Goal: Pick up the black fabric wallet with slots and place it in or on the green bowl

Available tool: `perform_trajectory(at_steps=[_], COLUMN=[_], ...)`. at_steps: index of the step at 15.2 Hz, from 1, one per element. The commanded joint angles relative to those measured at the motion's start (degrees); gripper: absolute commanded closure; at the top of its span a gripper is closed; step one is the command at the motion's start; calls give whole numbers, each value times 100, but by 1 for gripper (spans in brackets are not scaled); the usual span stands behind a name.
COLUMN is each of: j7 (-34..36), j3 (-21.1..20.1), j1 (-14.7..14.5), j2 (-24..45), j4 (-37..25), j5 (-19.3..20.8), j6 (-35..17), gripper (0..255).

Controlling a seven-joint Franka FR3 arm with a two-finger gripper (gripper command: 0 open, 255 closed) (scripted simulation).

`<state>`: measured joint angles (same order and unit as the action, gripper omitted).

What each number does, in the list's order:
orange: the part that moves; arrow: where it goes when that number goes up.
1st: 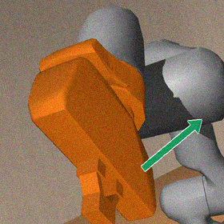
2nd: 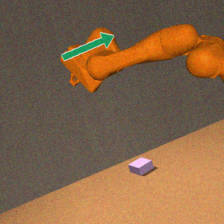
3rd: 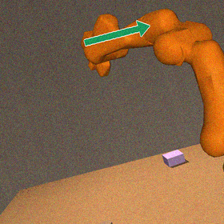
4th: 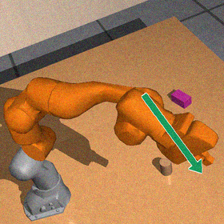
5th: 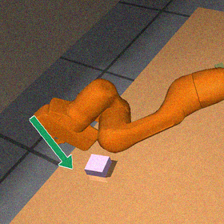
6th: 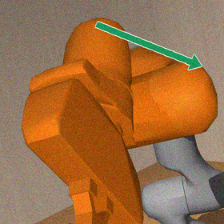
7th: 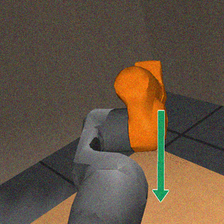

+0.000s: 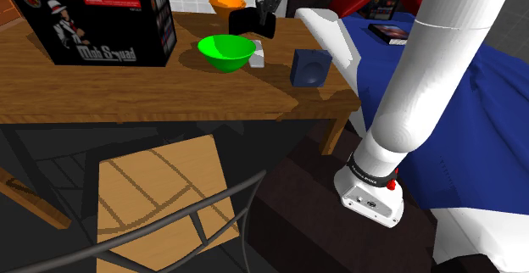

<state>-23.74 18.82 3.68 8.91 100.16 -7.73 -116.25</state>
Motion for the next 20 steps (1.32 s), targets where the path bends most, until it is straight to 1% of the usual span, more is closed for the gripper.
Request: perform_trajectory(at_steps=[1,11,20], j7=[10,78,112], j3=[6,23,41], j1=[5,24,69], j2=[-14,-39,67], j4=[-124,-862,-1694], j5=[10,49,26], j6=[132,891,1622], gripper=[255,255,255])
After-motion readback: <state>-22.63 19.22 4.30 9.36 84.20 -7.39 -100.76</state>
